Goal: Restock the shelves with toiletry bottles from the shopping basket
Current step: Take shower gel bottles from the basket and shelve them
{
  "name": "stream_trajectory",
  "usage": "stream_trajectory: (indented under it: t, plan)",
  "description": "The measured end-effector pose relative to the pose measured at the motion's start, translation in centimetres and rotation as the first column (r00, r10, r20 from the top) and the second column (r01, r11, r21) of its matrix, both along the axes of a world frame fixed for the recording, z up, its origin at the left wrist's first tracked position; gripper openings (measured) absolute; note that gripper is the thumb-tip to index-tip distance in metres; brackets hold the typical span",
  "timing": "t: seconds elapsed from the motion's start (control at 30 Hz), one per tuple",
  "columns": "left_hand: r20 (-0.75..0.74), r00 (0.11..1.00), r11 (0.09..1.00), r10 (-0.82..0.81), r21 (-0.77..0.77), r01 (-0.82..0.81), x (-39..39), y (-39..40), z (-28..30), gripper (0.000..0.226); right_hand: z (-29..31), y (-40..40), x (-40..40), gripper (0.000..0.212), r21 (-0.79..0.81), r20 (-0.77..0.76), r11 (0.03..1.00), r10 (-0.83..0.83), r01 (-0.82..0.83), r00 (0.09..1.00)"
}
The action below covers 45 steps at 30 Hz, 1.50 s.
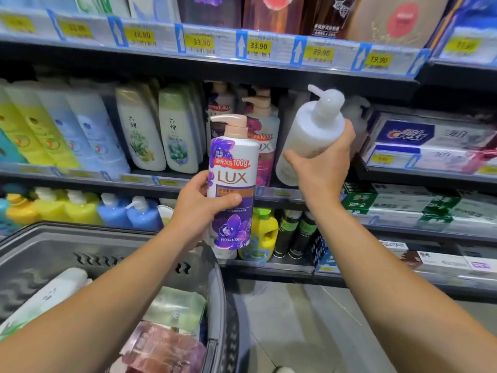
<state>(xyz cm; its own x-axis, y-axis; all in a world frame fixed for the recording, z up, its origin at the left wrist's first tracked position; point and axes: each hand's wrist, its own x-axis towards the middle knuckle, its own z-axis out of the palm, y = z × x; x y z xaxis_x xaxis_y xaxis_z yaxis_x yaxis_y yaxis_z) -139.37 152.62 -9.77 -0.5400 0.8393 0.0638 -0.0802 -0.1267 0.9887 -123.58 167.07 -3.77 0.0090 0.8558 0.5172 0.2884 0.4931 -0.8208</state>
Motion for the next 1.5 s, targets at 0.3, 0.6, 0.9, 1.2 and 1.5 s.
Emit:
stream_trajectory:
  t: [0.3,0.6,0.9,1.2,1.5]
  plan:
    - [-0.01,1.0,1.0,-0.018,-0.02,0.017,-0.9,0.5,-0.6,0.073,-1.3,2.2,-2.4,0.096,0.004,0.109,0.999,-0.035,0.035,0.993]
    - [-0.009,1.0,0.999,-0.022,-0.027,0.022,-1.6,0.3,-1.2,0.072,-3.4,4.1,-3.7,0.106,-0.06,0.243,0.993,-0.084,0.101,0.966]
    - [0.0,1.0,1.0,-0.011,-0.025,0.011,-2.2,0.4,-1.5,0.068,-3.5,5.6,-4.4,0.083,-0.106,0.377,0.982,-0.107,0.158,0.92]
    - [0.003,1.0,0.998,0.02,-0.053,-0.02,-2.3,-0.1,-1.6,0.07,-3.2,5.5,-4.9,0.083,-0.167,0.446,0.956,-0.145,0.241,0.883]
    - [-0.04,0.998,0.997,0.048,-0.053,-0.05,-3.0,-0.1,-0.7,0.06,-3.7,3.5,-3.3,0.1,-0.215,0.41,0.962,-0.066,0.167,0.91]
